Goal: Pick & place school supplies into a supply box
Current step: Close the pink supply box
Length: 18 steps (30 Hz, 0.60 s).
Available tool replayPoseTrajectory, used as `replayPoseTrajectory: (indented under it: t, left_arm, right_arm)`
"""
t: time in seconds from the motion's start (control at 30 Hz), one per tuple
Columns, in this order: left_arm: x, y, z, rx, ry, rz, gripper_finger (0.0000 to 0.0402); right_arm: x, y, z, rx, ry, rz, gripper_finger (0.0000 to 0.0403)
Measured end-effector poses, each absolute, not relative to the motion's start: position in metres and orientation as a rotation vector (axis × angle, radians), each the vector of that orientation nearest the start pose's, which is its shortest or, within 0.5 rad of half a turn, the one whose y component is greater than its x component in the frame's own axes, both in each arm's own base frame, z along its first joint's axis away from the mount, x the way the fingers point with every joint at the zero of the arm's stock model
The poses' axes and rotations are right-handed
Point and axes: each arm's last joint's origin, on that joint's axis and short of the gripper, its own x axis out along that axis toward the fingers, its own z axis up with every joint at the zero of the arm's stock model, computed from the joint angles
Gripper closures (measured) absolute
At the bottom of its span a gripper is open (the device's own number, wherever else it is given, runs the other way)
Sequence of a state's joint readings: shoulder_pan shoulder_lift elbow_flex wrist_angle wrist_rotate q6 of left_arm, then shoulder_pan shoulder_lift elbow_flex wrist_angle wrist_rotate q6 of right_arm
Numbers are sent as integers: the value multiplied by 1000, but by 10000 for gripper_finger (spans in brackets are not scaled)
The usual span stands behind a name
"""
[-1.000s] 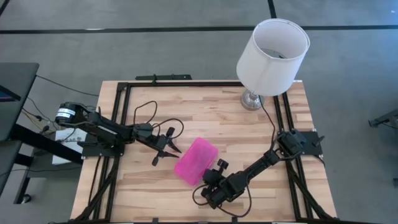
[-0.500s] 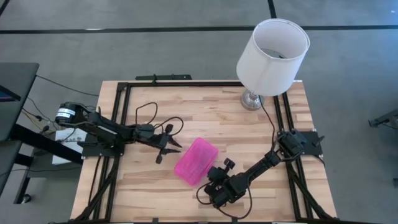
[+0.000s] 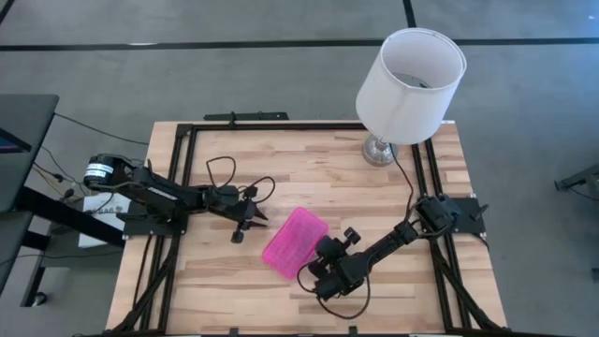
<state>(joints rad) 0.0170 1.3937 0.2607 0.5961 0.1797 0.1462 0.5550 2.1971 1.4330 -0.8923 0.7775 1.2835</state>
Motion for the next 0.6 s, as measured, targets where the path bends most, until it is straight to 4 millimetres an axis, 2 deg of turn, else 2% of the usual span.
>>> replayPoseTrajectory:
  t: [0.27, 0.6]
  left_arm:
    - [212, -6, 116, 63, 539, -318, 306]
    - [210, -12, 113, 65, 564, -367, 306]
  right_arm:
    - [346, 173, 104, 48, 885, -888, 403]
    - [369, 147, 103, 11, 919, -840, 403]
